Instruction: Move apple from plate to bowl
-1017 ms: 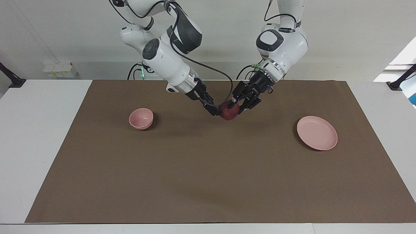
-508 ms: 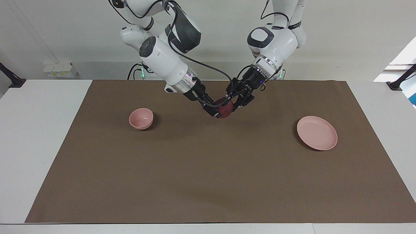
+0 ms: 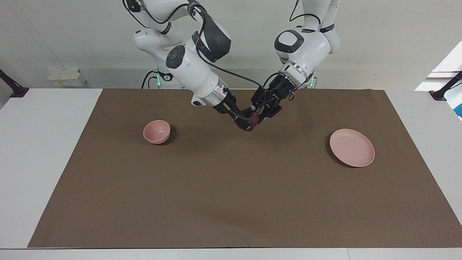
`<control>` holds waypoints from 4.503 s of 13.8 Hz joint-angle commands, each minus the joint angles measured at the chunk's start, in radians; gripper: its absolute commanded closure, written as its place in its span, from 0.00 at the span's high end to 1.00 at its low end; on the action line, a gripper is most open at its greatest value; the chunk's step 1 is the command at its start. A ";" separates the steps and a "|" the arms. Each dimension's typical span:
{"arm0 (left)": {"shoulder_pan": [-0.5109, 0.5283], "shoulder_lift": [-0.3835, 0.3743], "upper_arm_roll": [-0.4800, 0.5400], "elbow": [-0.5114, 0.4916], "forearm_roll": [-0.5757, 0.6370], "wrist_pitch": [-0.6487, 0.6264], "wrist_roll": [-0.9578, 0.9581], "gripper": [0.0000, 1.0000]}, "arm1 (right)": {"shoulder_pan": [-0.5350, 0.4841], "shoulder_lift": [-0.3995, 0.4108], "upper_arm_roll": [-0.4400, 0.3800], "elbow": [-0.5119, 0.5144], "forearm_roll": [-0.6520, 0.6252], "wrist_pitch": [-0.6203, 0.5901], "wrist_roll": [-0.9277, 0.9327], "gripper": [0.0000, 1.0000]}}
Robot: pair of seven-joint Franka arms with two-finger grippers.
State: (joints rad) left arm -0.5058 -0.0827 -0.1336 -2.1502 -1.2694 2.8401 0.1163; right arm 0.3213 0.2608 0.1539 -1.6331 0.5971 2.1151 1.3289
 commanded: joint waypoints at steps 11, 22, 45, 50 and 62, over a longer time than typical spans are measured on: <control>0.044 -0.011 0.016 0.003 -0.001 -0.028 -0.009 1.00 | -0.031 -0.011 -0.001 0.007 -0.017 -0.038 -0.034 0.02; 0.354 0.147 0.019 0.389 1.006 -0.857 -0.099 1.00 | -0.189 -0.060 -0.005 0.010 -0.207 -0.247 -0.374 0.02; 0.559 0.006 0.083 0.609 1.245 -1.332 -0.021 1.00 | -0.462 -0.328 -0.007 -0.740 -0.487 0.175 -1.162 0.99; 0.559 0.006 0.083 0.609 1.245 -1.328 -0.021 1.00 | -0.475 -0.299 -0.007 -0.567 -0.549 0.070 -1.226 1.00; 0.561 0.008 0.083 0.610 1.245 -1.328 -0.023 1.00 | -0.467 -0.357 0.022 -0.096 -0.597 -0.498 -1.193 1.00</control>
State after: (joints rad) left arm 0.0435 -0.0574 -0.0423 -1.5155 -0.0388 1.4981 0.0796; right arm -0.1752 -0.0744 0.1588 -1.7297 0.0264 1.6461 0.0767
